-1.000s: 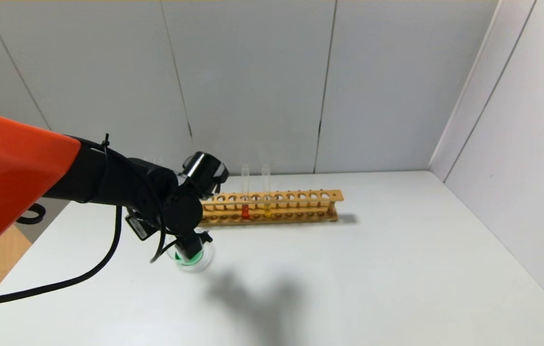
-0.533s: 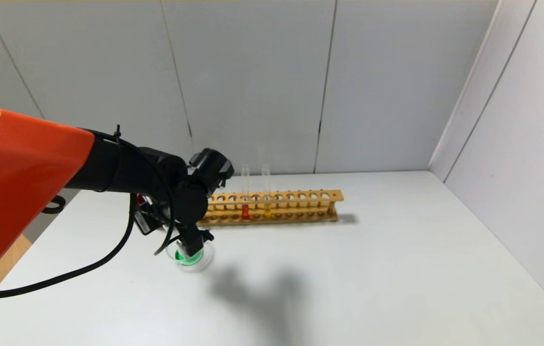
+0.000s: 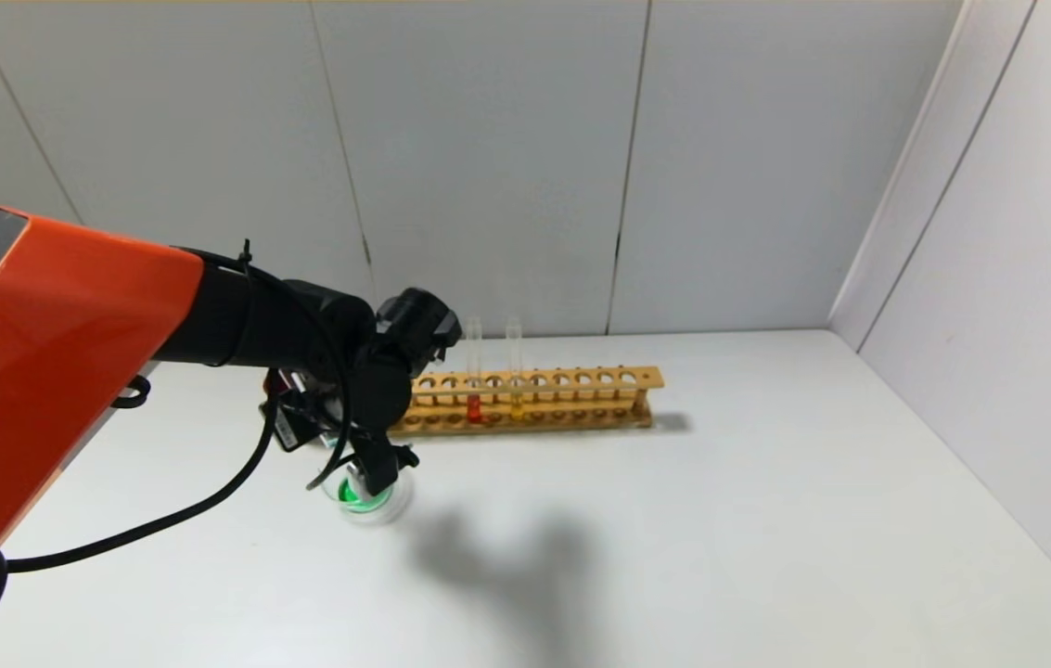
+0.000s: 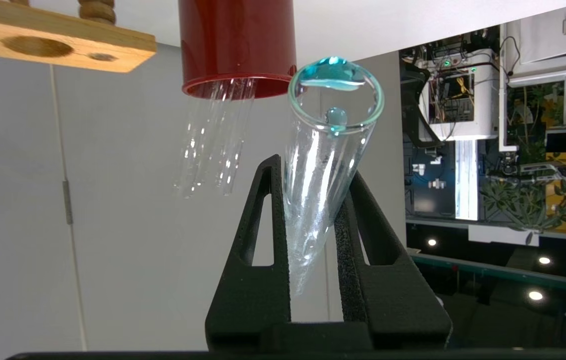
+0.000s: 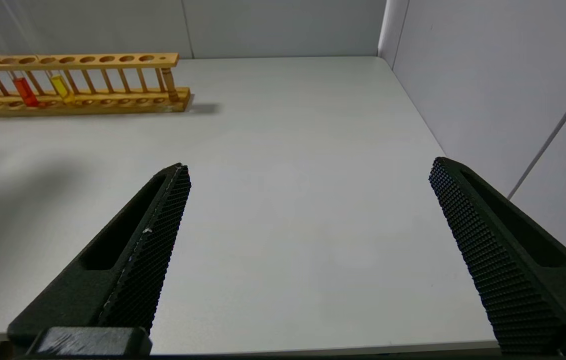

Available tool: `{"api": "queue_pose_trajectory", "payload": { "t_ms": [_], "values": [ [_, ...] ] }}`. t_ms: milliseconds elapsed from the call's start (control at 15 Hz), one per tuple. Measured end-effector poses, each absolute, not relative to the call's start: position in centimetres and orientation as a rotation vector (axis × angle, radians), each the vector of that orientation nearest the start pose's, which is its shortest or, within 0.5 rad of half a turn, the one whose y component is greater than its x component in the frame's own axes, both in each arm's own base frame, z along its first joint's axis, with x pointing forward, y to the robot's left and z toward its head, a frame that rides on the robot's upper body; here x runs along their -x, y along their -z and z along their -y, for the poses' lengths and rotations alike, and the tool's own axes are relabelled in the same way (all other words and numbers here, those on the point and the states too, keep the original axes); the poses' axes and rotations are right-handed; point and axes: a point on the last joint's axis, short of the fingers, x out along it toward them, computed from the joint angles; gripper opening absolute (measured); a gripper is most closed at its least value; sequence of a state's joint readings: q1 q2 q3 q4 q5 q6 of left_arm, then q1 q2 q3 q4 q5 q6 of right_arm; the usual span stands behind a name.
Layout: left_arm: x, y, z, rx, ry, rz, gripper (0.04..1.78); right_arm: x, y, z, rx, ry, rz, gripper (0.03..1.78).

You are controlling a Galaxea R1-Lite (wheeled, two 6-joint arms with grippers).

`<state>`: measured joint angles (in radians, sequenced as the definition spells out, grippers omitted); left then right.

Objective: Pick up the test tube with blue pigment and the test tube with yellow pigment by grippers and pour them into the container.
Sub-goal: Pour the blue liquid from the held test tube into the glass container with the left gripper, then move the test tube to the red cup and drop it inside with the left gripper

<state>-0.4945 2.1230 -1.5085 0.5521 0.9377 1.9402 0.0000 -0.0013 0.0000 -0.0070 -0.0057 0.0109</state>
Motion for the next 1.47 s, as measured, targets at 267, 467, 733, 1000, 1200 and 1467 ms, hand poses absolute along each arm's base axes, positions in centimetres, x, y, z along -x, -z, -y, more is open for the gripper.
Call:
{"api": "queue_pose_trajectory", "payload": {
  "t_ms": [267, 467, 733, 1000, 1200, 1467],
  "values": [
    [-34.3, -13.4, 16.5, 3.119, -0.823, 1.372, 0.32, 2.3, -7.6, 0.0, -0.010, 0.006, 0.008, 1.75],
    [-33.6, -15.7, 15.8, 3.263, -0.874, 1.388, 0.32, 2.3, -7.6, 0.0, -0.011, 0.006, 0.008, 1.75],
    [-31.1, -21.7, 12.1, 3.634, -0.969, 1.511, 0.32, 2.3, -7.6, 0.0, -0.011, 0.006, 0.008, 1.75],
    [-25.6, -24.8, 7.0, 3.986, -1.044, 2.066, 0.32, 2.3, -7.6, 0.0, -0.010, 0.006, 0.007, 1.75],
    [-23.1, -24.3, 5.4, 4.158, -0.958, 2.756, 0.32, 2.3, -7.6, 0.0, -0.011, 0.006, 0.008, 1.75],
    [-24.4, -26.0, 5.5, 4.311, -0.755, 3.722, 0.32, 2.3, -7.6, 0.0, -0.011, 0.006, 0.008, 1.75]
  ]
}}
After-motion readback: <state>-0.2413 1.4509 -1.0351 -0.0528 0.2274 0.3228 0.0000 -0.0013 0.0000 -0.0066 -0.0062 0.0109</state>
